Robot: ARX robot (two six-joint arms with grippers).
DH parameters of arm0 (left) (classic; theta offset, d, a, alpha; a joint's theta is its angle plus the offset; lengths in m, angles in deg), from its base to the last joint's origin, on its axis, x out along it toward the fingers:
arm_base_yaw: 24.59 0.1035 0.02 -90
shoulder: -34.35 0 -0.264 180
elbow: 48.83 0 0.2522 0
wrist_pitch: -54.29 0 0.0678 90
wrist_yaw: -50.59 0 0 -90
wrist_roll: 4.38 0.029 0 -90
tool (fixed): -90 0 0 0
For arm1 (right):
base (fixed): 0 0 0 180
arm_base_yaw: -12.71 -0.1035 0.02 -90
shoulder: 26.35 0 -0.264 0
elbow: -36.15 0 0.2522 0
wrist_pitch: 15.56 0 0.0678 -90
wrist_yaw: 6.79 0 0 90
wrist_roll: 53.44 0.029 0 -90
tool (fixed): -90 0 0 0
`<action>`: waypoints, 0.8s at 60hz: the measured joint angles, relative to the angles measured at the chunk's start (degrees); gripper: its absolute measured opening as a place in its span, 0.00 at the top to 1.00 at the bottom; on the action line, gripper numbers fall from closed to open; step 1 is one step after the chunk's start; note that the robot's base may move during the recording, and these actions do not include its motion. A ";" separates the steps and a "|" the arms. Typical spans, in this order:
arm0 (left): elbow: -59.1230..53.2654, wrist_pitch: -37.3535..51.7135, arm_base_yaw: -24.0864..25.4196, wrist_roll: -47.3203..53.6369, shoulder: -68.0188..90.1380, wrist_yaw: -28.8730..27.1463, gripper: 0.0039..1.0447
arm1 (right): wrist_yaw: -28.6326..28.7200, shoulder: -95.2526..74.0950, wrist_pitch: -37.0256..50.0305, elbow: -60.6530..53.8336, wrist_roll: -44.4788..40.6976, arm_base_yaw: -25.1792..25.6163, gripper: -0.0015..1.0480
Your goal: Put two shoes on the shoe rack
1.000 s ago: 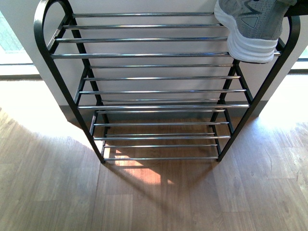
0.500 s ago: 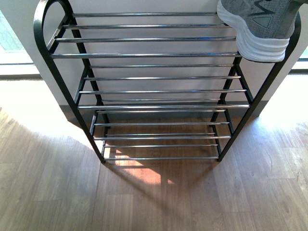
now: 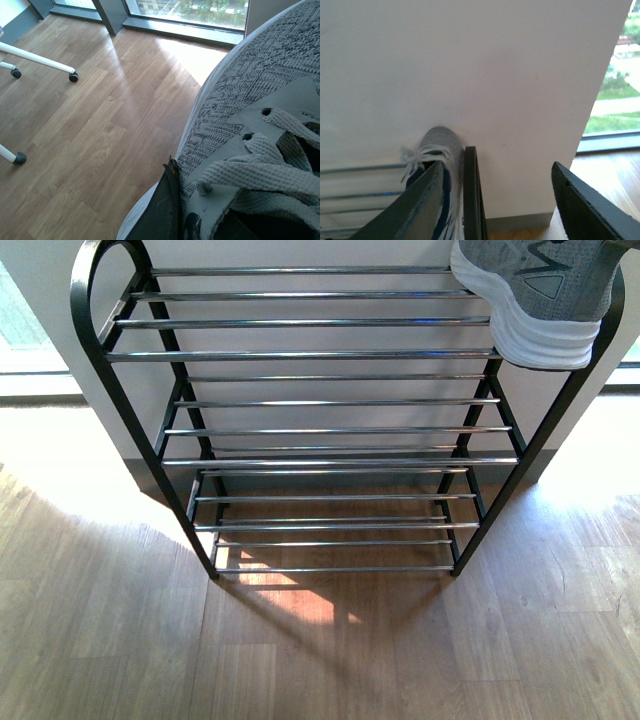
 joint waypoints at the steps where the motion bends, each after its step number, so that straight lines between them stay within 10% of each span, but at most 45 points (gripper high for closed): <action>1: 0.00 0.00 0.00 0.00 0.00 -0.02 0.99 | 0.00 0.39 0.46 -0.76 -0.04 -0.02 0.58; 17: 0.00 -0.02 0.00 0.00 0.00 0.02 0.99 | -0.22 9.70 5.62 -14.58 -1.29 0.09 0.98; 48: 0.00 0.00 0.00 0.00 0.00 -0.02 0.99 | -0.22 25.49 4.61 -29.81 -1.53 0.07 0.98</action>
